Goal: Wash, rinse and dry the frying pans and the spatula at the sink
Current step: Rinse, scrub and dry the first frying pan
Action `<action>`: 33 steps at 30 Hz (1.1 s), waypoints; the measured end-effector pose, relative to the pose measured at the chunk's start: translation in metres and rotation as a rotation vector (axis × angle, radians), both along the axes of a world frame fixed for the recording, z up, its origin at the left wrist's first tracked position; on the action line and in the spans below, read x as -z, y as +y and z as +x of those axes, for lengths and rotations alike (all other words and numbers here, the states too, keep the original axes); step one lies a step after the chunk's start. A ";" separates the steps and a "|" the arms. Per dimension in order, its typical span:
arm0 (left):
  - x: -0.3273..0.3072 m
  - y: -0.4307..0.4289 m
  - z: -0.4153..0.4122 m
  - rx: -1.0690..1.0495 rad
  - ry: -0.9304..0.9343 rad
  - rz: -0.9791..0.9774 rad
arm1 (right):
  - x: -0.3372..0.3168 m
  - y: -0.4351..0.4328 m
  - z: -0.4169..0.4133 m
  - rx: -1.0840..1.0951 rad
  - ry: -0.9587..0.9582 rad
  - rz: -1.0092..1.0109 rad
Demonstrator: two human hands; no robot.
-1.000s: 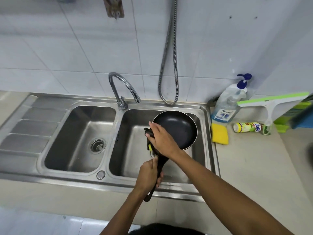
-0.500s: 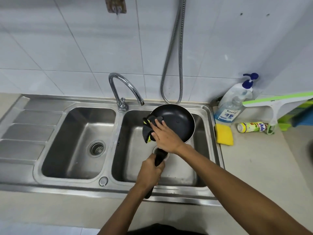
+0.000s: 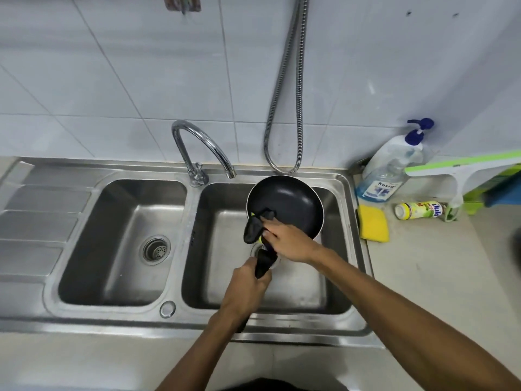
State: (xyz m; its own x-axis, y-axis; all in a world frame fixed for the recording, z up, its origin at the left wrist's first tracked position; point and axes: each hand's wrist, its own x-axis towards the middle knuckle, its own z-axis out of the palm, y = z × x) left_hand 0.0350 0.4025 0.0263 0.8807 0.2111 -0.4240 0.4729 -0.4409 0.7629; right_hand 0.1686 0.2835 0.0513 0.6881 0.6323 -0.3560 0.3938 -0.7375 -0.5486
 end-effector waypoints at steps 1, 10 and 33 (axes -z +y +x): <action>-0.001 -0.004 0.002 0.023 -0.006 0.004 | 0.007 0.010 0.007 0.028 -0.015 0.020; -0.001 0.011 0.023 -0.048 0.039 -0.001 | 0.027 -0.049 0.046 0.023 -0.205 -0.256; -0.006 -0.005 0.010 0.040 0.001 -0.009 | 0.028 0.017 0.012 -0.030 -0.025 -0.065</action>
